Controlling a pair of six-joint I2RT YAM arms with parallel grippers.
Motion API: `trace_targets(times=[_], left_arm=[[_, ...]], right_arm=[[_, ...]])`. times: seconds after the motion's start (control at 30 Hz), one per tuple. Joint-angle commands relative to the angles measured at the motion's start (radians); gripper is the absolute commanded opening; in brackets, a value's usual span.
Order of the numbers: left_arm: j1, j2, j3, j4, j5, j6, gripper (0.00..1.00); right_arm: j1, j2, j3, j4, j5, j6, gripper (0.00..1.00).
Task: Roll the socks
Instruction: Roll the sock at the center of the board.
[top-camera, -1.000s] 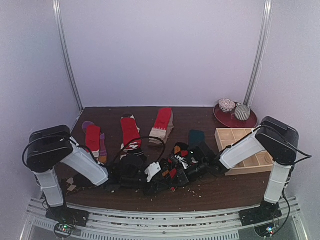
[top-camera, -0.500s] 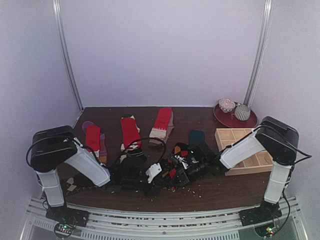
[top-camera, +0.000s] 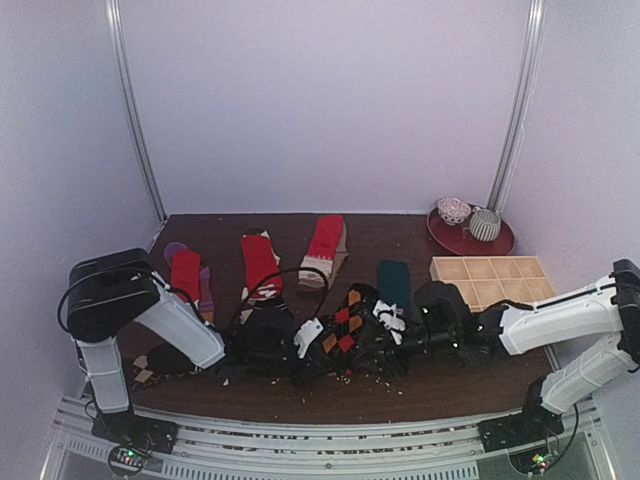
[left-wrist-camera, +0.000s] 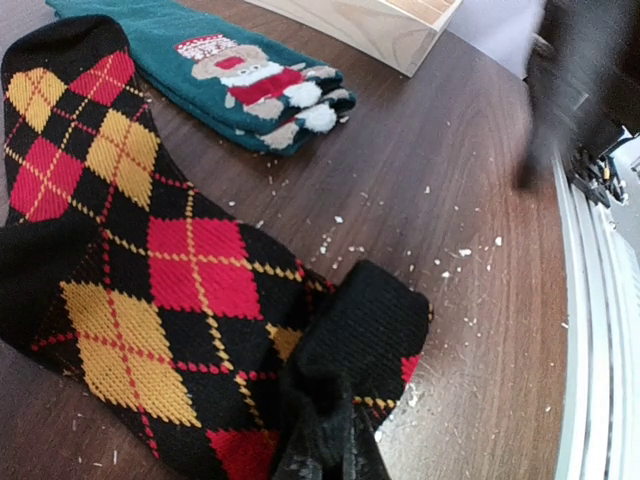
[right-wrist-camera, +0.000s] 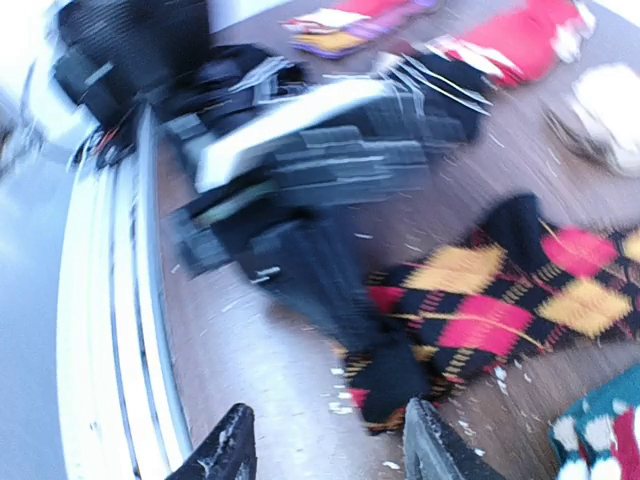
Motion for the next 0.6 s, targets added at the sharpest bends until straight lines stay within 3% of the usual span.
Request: trace_targets(times=[0.0, 0.23, 0.57], left_arm=[[0.014, 0.057, -0.042, -0.196, 0.029, -0.063, 0.0], [0.022, 0.059, -0.046, -0.206, 0.049, -0.056, 0.0], [0.026, 0.069, -0.045, -0.209, 0.054, -0.049, 0.0]], right_arm=[[0.075, -0.013, -0.078, 0.103, 0.13, -0.263, 0.51], [0.096, 0.104, -0.027, 0.105, 0.204, -0.412, 0.49], [0.097, 0.166, -0.006, 0.205, 0.196, -0.464, 0.47]])
